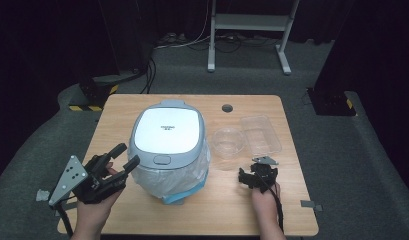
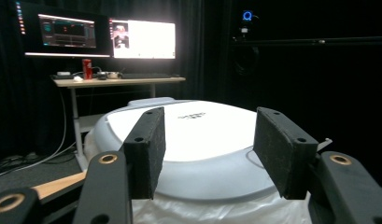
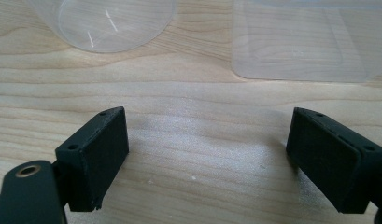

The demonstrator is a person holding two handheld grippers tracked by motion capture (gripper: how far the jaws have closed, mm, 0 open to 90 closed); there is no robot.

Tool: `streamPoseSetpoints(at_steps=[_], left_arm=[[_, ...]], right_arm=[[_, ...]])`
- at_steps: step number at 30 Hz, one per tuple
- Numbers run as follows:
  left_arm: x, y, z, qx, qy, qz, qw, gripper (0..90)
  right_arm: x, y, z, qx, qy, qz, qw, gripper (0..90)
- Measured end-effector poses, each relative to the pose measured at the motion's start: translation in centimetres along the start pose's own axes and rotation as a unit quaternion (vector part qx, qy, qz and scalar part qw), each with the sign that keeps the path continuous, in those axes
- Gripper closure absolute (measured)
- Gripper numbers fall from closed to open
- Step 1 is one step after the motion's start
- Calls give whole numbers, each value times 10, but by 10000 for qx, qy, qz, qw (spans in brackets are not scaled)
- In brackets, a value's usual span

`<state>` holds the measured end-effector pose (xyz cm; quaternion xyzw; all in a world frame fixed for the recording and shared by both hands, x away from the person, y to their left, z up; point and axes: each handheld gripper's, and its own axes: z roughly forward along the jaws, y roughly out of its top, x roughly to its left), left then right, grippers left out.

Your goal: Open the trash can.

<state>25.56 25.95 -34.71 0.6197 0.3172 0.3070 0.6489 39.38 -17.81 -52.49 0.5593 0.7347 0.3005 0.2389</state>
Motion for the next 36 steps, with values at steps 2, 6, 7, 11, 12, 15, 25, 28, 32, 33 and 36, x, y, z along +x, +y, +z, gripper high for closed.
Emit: streamPoseSetpoints(at_steps=[2,6,7,11,12,15,25,28,32,33,36], left_arm=[[-2,0,2,3,-46,1,10000,450],[-7,1,7,12,-124,21,9999,492],[-9,1,9,20,-154,50,9999,502],[-14,2,15,58,-265,57,9996,532],[-14,2,15,58,-265,57,9996,539],[-19,1,20,117,-334,77,9993,560],[-29,1,30,208,-447,151,9987,638],[-29,0,33,238,-405,146,9988,684],[-30,0,34,281,-403,169,9987,741],[-31,-1,35,309,-397,190,9986,753],[-30,-2,37,370,-381,187,9984,790]], right_arm=[[0,0,0,0,0,0,10000,129],[0,0,0,0,-1,-2,10000,129],[0,0,0,0,0,0,10000,128],[0,0,0,0,0,-2,10000,128],[0,0,0,0,0,-2,10000,128],[0,0,0,0,1,-2,10000,128],[0,0,0,-1,9,-6,10000,129],[0,0,0,-3,10,-8,10000,128],[0,0,0,-2,11,-5,10000,129],[0,0,0,-2,10,-8,10000,129],[0,0,0,-1,13,-8,10000,129]])
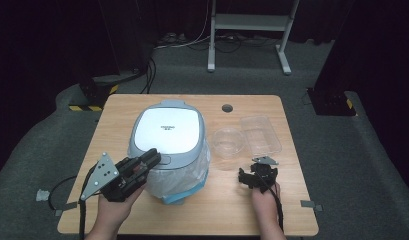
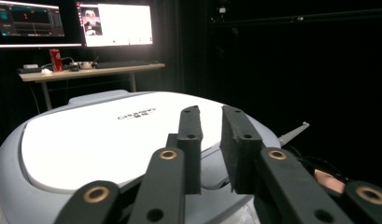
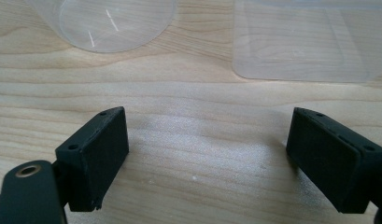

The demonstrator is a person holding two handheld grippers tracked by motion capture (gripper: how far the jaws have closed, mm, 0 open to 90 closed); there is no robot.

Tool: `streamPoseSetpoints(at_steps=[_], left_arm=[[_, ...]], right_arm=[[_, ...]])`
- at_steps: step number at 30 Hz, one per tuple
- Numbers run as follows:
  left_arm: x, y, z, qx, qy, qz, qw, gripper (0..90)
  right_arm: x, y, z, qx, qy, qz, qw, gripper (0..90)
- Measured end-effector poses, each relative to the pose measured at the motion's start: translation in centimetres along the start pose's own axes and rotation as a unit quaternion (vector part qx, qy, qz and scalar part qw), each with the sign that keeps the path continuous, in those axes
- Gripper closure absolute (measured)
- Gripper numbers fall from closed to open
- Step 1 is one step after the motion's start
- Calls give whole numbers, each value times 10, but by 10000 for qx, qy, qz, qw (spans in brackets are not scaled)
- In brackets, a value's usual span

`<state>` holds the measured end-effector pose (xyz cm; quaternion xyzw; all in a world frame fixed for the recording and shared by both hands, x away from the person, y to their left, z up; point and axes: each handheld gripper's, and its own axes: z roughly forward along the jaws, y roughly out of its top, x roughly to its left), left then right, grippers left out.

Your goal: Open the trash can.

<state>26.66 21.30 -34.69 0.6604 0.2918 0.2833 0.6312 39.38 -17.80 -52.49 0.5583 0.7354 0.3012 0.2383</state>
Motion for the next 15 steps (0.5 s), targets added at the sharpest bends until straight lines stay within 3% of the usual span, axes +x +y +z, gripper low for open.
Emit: streamPoseSetpoints(at_steps=[11,15], left_arm=[[2,-6,5,149,-105,-100,9998,851],[3,-10,5,45,-120,-179,9998,855]], right_arm=[[0,0,0,-1,4,-3,10000,129],[0,0,0,-2,5,-5,10000,130]])
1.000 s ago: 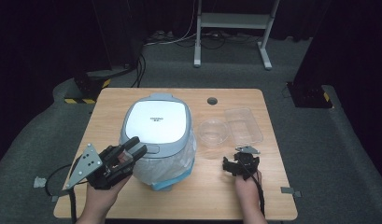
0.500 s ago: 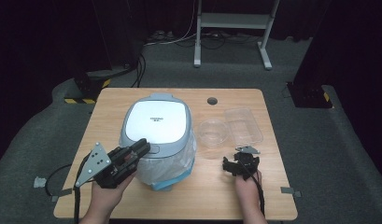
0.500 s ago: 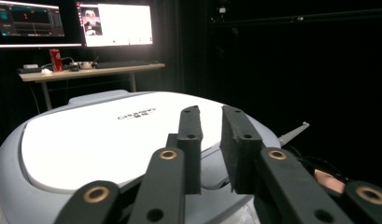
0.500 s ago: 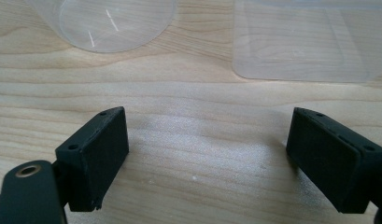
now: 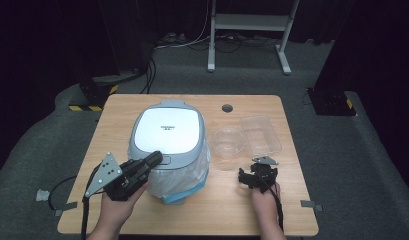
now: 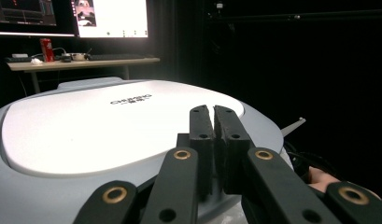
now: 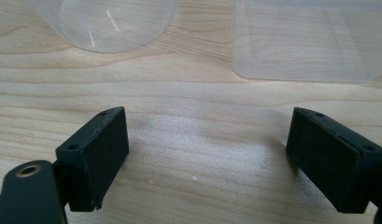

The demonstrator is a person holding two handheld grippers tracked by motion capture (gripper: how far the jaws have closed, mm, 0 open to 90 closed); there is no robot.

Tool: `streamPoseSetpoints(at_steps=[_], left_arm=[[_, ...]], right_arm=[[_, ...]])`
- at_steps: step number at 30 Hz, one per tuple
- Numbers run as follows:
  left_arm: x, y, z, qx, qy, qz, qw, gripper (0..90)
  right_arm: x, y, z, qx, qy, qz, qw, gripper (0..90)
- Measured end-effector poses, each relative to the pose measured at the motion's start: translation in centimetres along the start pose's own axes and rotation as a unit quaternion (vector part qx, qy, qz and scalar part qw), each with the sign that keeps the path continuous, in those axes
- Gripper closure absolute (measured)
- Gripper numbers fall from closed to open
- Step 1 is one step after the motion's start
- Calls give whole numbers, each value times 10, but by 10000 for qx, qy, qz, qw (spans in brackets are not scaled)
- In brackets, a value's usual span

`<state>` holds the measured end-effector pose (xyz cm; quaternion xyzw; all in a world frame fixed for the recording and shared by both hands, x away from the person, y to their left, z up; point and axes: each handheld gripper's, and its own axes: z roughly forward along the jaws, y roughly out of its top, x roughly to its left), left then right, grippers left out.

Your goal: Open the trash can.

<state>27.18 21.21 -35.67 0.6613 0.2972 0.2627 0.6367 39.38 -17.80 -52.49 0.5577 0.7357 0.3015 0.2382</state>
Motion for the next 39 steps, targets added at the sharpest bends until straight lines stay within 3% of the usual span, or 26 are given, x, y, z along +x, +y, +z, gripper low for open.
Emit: streamPoseSetpoints(at_steps=[24,25,27,28,32,36,37,38,39], left_arm=[[-6,-1,-4,31,155,204,9997,895],[-6,1,-5,55,159,217,9996,891],[-6,2,-6,102,188,243,9995,791],[-4,5,-9,176,258,190,9993,791],[11,10,-30,-15,510,94,9987,744],[28,10,-48,-47,839,58,9964,716],[28,10,-48,-47,839,58,9964,708],[38,5,-55,25,1095,51,9940,695],[42,3,-57,52,1181,43,9930,687]], right_arm=[[0,0,0,-11,-14,-31,10000,138],[0,0,0,-11,-15,-32,10000,138],[0,0,0,-11,-14,-30,10000,138],[0,0,0,-11,-14,-30,10000,138],[0,0,0,-10,-13,-30,10000,139],[0,0,0,-10,-11,-32,10000,138],[0,0,0,-10,-11,-32,10000,138],[0,0,0,-10,-10,-30,10000,138],[0,0,0,-9,-9,-30,10000,138]])
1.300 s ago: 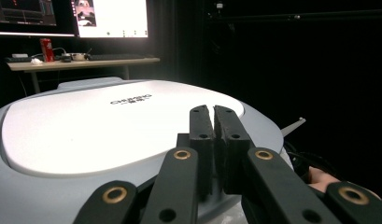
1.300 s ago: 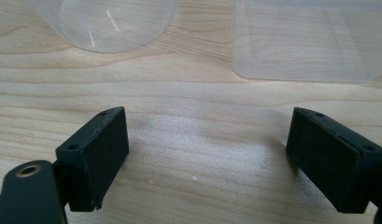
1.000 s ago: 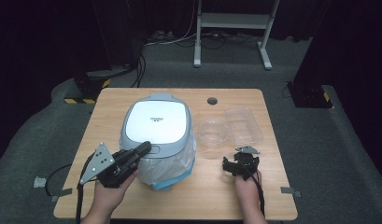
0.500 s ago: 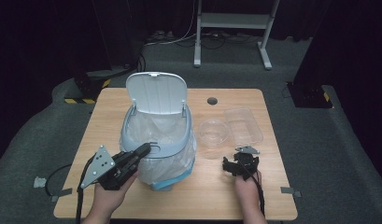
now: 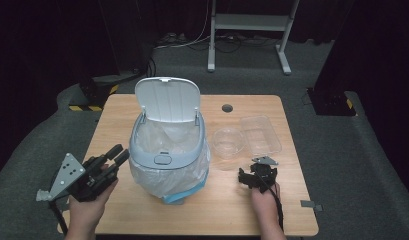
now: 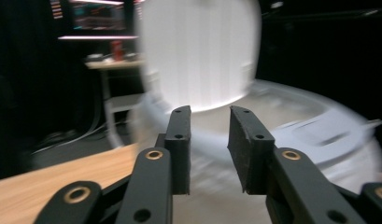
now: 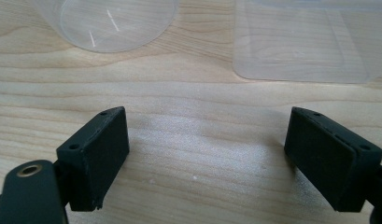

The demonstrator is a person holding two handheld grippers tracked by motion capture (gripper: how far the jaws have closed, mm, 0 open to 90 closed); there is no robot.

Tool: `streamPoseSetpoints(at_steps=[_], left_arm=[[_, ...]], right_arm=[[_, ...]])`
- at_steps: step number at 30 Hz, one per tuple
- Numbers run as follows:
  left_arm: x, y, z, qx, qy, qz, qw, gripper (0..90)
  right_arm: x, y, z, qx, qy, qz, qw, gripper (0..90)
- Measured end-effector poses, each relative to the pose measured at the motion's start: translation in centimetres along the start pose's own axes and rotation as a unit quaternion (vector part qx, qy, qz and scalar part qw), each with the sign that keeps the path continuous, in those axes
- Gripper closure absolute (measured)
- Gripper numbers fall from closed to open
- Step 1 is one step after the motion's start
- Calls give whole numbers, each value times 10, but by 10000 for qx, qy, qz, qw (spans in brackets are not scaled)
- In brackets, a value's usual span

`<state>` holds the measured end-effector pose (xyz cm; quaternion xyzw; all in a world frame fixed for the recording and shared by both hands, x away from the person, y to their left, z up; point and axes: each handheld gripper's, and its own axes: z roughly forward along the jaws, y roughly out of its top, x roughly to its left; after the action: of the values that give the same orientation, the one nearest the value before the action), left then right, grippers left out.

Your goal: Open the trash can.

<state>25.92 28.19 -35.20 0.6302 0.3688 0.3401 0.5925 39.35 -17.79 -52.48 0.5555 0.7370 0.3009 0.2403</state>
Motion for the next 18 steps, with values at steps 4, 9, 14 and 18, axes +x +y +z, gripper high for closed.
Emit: streamPoseSetpoints(at_steps=[4,9,14,18], left_arm=[[20,-17,-3,204,234,-160,9994,686],[34,-39,-1,462,453,-264,9976,678],[47,-71,10,861,660,-293,9937,666],[53,-94,18,1173,719,-283,9901,642]], right_arm=[[0,0,0,1,-1,2,10000,138],[0,0,0,2,-3,7,10000,137],[0,0,0,4,7,3,10000,138],[0,0,-2,43,63,-21,10000,143]])
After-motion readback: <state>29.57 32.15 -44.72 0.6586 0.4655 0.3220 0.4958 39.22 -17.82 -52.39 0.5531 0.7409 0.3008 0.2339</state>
